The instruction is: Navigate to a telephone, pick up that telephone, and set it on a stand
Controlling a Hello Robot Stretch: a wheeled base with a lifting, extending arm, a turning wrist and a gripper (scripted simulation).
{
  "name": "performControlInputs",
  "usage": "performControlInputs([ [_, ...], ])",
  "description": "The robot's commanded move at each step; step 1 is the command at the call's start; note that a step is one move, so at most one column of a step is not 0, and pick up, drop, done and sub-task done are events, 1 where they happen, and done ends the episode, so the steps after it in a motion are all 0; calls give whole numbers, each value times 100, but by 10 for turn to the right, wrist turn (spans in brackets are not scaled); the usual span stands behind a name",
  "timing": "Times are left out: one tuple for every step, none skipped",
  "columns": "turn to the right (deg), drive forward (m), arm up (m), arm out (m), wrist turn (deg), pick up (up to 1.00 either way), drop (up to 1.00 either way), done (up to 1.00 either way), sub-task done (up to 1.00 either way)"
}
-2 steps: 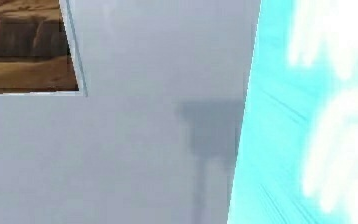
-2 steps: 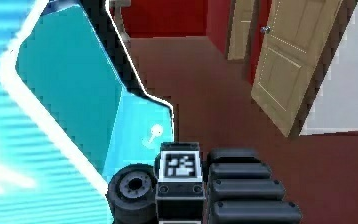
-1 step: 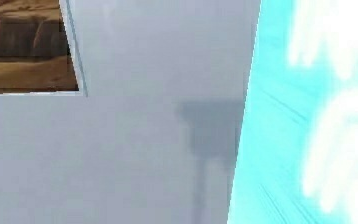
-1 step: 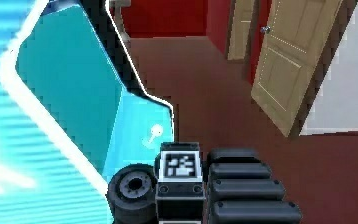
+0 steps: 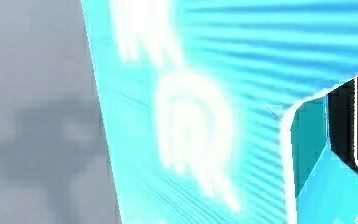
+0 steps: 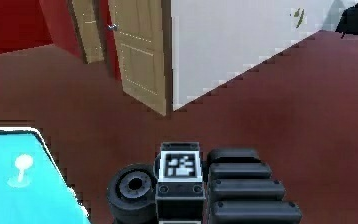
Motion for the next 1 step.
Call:
performControlInputs([
  [-450,0,0,0,0,0,0,0,0],
])
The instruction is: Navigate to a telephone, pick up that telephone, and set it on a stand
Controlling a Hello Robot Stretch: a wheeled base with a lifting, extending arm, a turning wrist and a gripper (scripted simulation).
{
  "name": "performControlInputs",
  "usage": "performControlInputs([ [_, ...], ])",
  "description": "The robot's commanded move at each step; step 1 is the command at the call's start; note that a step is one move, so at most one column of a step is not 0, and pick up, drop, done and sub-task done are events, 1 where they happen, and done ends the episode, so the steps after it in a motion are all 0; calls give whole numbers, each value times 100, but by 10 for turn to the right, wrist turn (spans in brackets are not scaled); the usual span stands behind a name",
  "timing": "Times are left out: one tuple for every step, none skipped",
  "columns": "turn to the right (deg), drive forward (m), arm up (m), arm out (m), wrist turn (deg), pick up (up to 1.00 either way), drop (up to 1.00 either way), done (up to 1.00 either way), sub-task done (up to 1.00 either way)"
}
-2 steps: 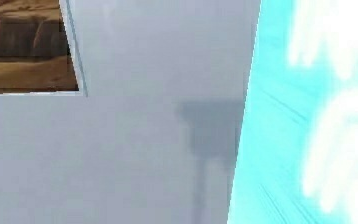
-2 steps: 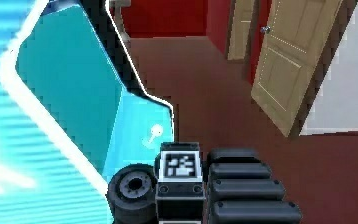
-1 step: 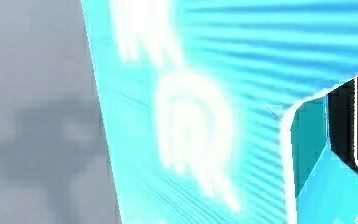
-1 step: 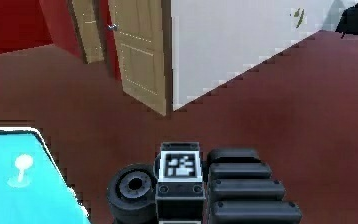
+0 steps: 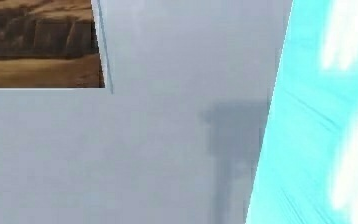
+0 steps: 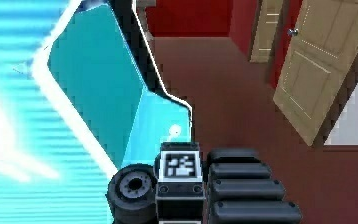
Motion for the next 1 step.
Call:
performControlInputs([
  [-450,0,0,0,0,0,0,0,0],
])
